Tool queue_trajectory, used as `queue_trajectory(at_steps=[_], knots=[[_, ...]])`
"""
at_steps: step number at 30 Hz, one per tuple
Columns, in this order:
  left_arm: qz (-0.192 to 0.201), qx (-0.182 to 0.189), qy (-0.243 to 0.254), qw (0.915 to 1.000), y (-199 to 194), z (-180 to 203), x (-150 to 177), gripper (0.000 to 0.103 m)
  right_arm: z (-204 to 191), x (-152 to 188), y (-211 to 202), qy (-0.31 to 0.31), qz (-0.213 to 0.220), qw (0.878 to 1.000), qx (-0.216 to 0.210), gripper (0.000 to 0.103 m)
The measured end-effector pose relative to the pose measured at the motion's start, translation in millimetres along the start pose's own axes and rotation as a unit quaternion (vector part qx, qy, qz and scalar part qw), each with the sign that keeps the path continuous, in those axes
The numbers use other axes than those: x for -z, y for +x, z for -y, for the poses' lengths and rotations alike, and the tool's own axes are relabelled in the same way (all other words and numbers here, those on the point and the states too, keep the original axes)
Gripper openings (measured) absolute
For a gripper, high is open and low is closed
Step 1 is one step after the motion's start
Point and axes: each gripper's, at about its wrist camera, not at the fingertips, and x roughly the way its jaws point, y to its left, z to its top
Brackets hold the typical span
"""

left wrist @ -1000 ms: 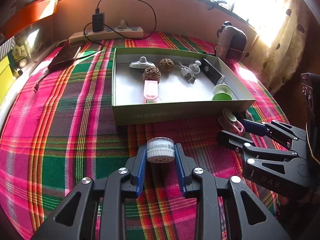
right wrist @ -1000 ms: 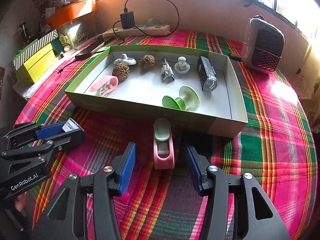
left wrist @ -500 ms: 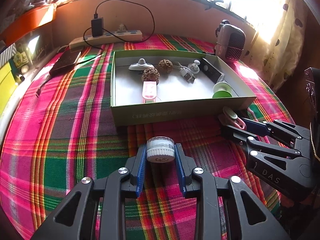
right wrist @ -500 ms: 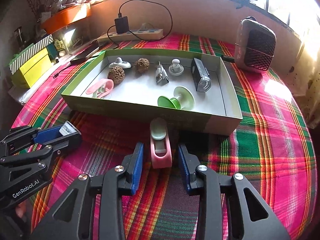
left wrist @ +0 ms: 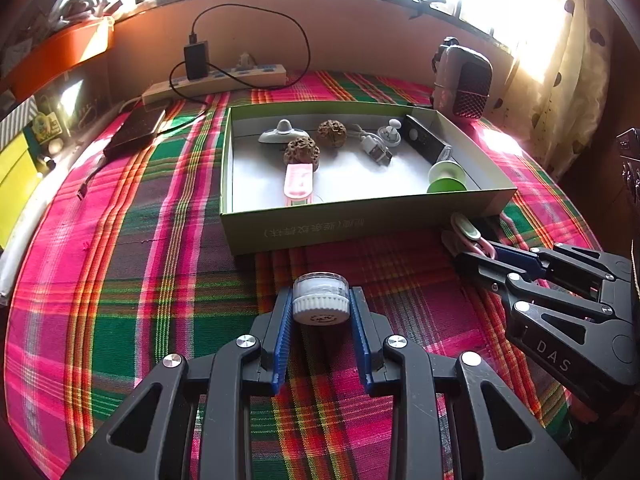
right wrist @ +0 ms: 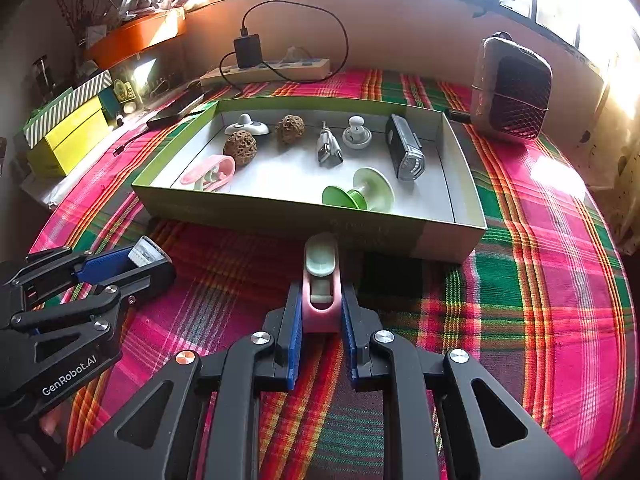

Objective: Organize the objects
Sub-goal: 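Carry the white jar with the left tool while the right tool carries the pink-and-white holder over the box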

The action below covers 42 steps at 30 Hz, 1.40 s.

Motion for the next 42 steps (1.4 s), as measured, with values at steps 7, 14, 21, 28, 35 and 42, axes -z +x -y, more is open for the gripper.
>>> queue_trajectory(at_steps=[7,14,21,28,35,42], knots=[[0.000,0.000,0.000,1.0000,0,0,0,0.025,0,0,0,0.000,0.000,1.000,-0.001,0.018],[0.000,0.001,-0.001,1.0000,0,0,0,0.025,1,0,-1,0.002,0.000,1.000,-0.001,0.018],[0.000,-0.001,0.000,1.0000,0,1,1,0.025,3,4,-3,0.012,0.000,1.000,-0.006,0.018],[-0.004,-0.002,-0.003,1.0000,-2,-2,1,0.025,4,7,-7,0.018,0.000,1.000,-0.017,0.018],[-0.009,0.000,-0.007,0.9999,-3,-1,2,0.025,3,8,-11,0.021,0.004,0.999,-0.030,0.018],[-0.006,-0.003,-0.003,1.0000,-8,4,1,0.025,4,9,-17,0.024,0.008,0.999,-0.032,0.018]])
